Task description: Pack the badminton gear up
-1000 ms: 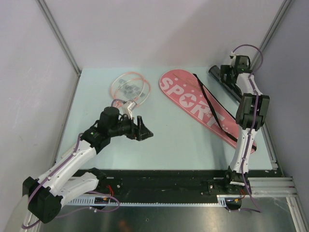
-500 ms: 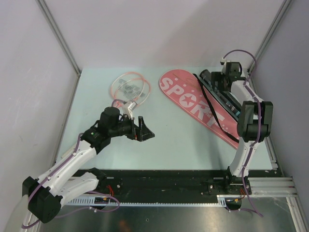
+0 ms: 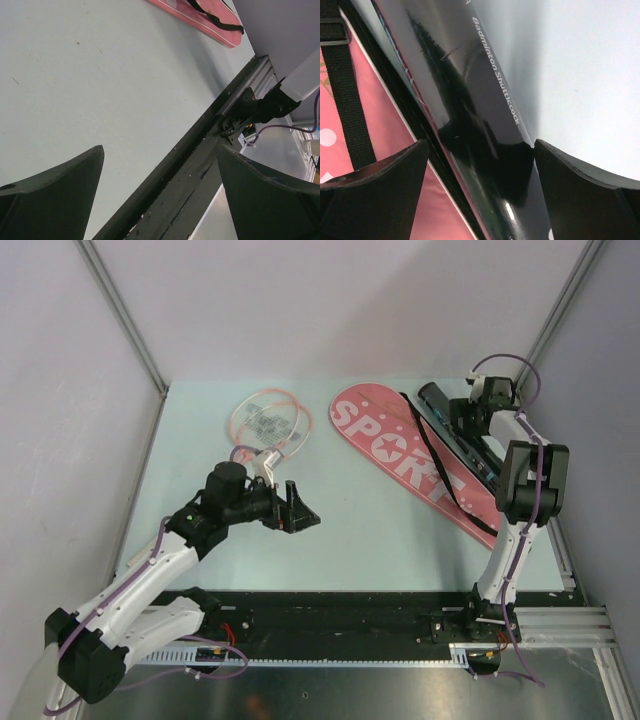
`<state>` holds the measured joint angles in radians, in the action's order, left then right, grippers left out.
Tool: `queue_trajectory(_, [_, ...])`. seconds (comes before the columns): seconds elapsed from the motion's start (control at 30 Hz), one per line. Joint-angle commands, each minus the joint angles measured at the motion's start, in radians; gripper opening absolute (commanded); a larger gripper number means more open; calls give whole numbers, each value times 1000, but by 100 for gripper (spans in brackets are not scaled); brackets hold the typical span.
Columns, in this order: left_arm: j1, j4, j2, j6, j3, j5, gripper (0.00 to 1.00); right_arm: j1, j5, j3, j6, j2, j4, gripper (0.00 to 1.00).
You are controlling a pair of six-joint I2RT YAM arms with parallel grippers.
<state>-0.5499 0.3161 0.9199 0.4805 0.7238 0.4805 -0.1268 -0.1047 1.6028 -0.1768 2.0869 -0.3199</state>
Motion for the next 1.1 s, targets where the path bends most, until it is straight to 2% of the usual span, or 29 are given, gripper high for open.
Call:
queue_trajectory(0.0, [-7, -25, -18, 3, 37, 32, 100, 6, -92, 28, -62, 28, 4, 90])
queue_trajectory(0.23, [-7, -25, -33, 7, 29, 32, 100, 12, -66, 29, -70, 25, 21, 91])
queue_trajectory(0.37, [-7, -25, -36, 6, 29, 33, 100, 13, -50, 32, -75, 15, 36, 94])
queue_trajectory(0.5, [-8, -25, -36, 7, 29, 33, 100, 29, 32, 34, -92, -11, 45, 100])
queue_trajectory(1.07, [-12, -25, -44, 6, 28, 36, 100, 56, 81, 66, -72, -99, 10, 100])
